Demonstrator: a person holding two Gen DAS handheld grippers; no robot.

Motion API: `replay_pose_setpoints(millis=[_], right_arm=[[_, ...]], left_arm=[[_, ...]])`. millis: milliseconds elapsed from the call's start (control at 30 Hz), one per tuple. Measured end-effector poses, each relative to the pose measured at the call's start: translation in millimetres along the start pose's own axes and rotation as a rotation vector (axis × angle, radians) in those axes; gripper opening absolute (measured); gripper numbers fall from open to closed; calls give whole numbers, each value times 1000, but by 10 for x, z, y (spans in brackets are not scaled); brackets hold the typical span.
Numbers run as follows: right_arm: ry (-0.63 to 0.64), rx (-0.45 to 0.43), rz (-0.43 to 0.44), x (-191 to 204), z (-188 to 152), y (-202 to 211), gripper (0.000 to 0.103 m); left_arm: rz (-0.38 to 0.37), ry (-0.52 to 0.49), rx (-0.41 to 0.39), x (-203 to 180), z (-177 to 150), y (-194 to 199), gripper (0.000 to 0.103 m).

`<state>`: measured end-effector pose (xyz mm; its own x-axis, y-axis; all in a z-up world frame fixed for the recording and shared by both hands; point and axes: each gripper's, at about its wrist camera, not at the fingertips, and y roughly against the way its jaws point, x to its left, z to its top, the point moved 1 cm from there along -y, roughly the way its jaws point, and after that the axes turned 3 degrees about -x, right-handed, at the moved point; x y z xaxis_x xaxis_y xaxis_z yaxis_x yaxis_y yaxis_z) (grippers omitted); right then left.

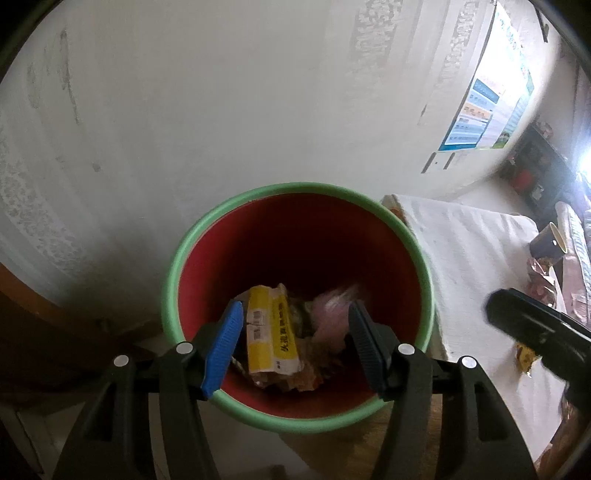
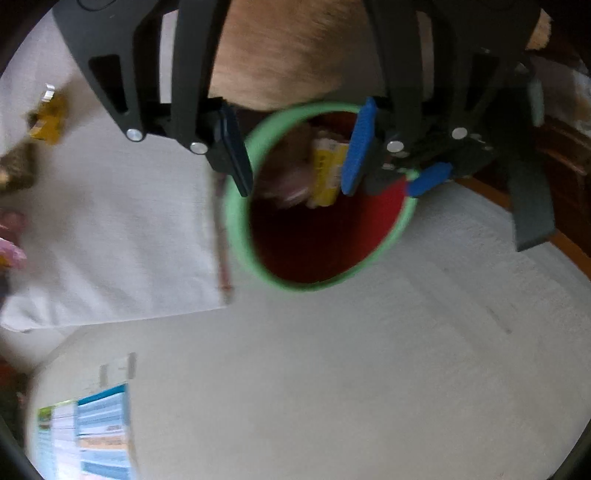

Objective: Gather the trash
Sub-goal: 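Carry the pink wrapper and yellow box to the red bin and open both tools, then grasp the dark brown box with the right tool while the left tool grasps the gold wrapper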

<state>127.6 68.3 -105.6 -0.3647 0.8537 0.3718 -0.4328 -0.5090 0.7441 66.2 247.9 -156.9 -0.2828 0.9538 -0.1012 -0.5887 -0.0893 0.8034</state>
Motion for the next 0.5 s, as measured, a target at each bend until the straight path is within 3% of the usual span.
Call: replay_pose_setpoints(millis=[67,200,267,333,433,500], right_arm=[[-18,-12,-68,-294,-47,109,49],[-139,-45,-310,-1173,-140,407,49],[-281,-71,-385,-1669,-215,571,64],[-454,-86,-480,-2191,-329,706,70],[-667,-87,-468,-2653,-455,746,75],[-722,-63,-463,-2760,-455,658,77]], left_arm=[[-8,-8,5,-36,-20,7,57],[-25,-24,5,-155,-44,43,57],[-38,-38,1,-216,-57,87,57],[-52,-52,-3,-315,-53,117,57],[-73,-87,-2,-489,-71,167,57],[-82,-119,0,-623,-97,200,57]])
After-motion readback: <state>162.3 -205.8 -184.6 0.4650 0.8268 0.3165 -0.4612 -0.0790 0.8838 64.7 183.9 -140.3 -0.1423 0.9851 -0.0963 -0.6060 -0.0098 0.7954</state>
